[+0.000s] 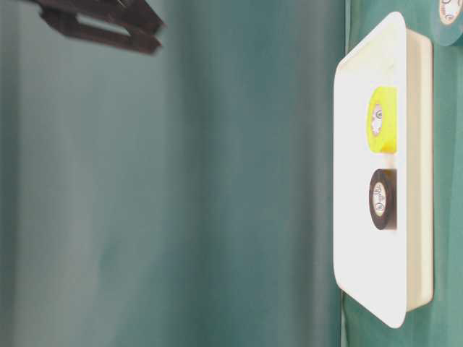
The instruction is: Pick up the tape from a random location and place it into the white case.
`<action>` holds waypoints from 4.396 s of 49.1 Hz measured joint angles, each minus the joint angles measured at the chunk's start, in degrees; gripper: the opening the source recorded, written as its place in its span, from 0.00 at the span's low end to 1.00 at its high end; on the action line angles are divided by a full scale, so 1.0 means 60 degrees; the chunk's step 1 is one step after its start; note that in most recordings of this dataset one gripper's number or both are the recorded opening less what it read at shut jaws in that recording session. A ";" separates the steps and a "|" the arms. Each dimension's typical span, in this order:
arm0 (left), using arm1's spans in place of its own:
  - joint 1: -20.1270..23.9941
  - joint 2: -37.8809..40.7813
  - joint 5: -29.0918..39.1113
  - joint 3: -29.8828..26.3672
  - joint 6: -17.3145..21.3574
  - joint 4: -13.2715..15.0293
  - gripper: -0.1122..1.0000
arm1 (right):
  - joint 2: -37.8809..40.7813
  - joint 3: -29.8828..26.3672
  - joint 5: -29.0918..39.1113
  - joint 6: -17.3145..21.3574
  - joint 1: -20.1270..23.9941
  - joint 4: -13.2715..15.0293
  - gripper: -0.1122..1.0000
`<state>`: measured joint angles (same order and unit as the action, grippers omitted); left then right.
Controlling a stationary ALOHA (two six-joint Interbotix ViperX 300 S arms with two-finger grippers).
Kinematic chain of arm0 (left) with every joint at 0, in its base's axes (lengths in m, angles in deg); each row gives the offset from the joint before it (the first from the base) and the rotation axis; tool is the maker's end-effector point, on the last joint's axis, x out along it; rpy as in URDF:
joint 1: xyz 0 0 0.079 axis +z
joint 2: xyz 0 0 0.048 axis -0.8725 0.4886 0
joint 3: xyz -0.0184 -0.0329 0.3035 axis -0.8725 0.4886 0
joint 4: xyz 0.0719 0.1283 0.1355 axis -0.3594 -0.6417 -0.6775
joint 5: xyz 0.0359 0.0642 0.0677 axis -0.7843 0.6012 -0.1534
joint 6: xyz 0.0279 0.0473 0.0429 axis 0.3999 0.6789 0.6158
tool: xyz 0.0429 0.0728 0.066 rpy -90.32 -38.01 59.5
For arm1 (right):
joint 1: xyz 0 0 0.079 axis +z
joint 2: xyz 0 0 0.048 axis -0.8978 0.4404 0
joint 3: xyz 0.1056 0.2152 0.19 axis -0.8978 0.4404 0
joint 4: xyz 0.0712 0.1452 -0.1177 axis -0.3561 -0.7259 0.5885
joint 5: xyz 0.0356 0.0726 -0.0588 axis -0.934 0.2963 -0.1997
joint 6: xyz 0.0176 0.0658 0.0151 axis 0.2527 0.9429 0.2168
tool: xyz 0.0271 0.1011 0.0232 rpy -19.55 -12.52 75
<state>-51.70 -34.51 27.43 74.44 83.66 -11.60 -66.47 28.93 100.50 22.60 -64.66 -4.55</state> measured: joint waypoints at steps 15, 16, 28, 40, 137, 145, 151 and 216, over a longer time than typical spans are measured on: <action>0.0015 0.0000 -0.0029 0.0000 0.0000 0.0000 0.98 | -0.1934 0.1655 -0.1157 0.0059 0.0015 0.0000 0.91; 0.0000 0.0000 -0.0029 0.0000 0.0000 0.0000 0.98 | -0.2007 0.1772 -0.1274 0.0059 0.0000 0.0015 0.91; 0.0000 0.0000 -0.0044 0.0000 0.0000 0.0000 0.98 | -0.2813 0.3120 -0.2695 0.0059 0.0000 0.0000 0.91; 0.0015 0.0000 -0.0044 0.0000 0.0000 0.0000 0.98 | -0.3384 0.4292 -0.3633 0.0337 0.0015 0.0000 0.91; -0.3032 0.0732 -0.2051 0.0000 -0.0615 0.0088 0.98 | -0.3662 0.4893 -0.4541 0.0542 0.0015 0.0015 0.91; -0.2798 0.1245 -0.2695 -0.0015 -0.0615 0.0073 0.98 | -0.3677 0.4893 -0.4541 0.0542 0.0015 0.0015 0.91; -0.2622 0.1787 -0.3179 -0.0176 -0.0586 0.0073 0.98 | -0.3662 0.4893 -0.4541 0.0542 0.0015 0.0029 0.91; -0.2739 0.5347 -0.0615 -0.3457 0.0410 0.0073 0.98 | -0.3662 0.4907 -0.4526 0.0513 0.0015 0.0029 0.91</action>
<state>-68.13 -2.43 23.74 53.70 86.12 -11.16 -88.44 58.37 73.34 25.67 -64.57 -4.37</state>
